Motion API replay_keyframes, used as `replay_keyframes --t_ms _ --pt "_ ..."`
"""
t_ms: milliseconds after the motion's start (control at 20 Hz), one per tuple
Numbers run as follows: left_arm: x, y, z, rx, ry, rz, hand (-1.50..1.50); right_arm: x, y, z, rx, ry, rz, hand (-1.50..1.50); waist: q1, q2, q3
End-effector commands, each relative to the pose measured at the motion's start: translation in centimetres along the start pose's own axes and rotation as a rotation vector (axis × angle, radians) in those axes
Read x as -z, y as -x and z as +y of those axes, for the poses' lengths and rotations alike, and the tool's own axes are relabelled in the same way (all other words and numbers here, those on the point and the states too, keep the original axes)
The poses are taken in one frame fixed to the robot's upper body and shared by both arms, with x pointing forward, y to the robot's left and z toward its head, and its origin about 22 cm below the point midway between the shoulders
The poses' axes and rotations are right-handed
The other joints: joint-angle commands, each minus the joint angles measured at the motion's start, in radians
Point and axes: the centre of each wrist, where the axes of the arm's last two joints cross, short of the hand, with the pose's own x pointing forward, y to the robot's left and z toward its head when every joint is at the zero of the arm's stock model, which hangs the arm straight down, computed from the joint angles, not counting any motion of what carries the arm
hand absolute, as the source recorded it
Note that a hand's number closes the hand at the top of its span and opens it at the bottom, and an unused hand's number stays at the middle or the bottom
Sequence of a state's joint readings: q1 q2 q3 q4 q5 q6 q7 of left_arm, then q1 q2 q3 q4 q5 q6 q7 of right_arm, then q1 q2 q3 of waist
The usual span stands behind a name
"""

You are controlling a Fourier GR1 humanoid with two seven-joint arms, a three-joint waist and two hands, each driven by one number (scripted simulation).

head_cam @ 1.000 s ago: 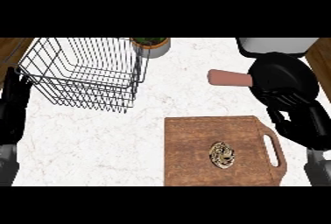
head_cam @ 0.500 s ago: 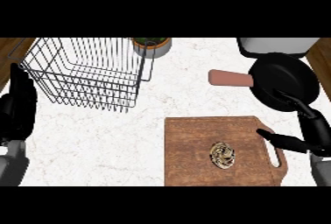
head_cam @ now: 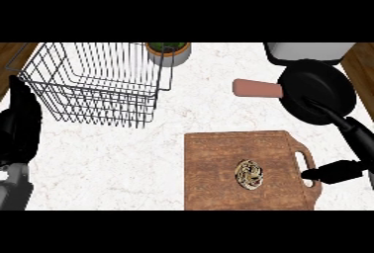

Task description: Pick the cupcake from the cutting board and place it in the pot

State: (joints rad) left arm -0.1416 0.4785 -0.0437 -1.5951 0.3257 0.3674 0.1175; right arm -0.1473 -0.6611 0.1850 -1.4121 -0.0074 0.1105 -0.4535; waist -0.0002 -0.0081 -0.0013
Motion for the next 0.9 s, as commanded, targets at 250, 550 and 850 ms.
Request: replay_keyframes --t_ms 250,550,850 --pt "0.5 -0.9 -3.1 -0.027 0.094 -0.018 0.0 3.9 -6.7 2.0 -0.282 -0.401 0.188 -1.5 -0.009 0.007 -0.002" --pt "-1.7 -1.4 -2.7 -0.027 0.094 -0.019 0.0 4.5 -8.8 6.4 -0.302 -0.485 0.283 -1.5 0.006 0.005 0.001" --pt "0.2 -1.7 -3.5 -0.032 0.104 0.004 0.0 4.7 -10.1 7.7 -0.288 -0.496 0.3 -1.5 -0.004 0.008 0.001"
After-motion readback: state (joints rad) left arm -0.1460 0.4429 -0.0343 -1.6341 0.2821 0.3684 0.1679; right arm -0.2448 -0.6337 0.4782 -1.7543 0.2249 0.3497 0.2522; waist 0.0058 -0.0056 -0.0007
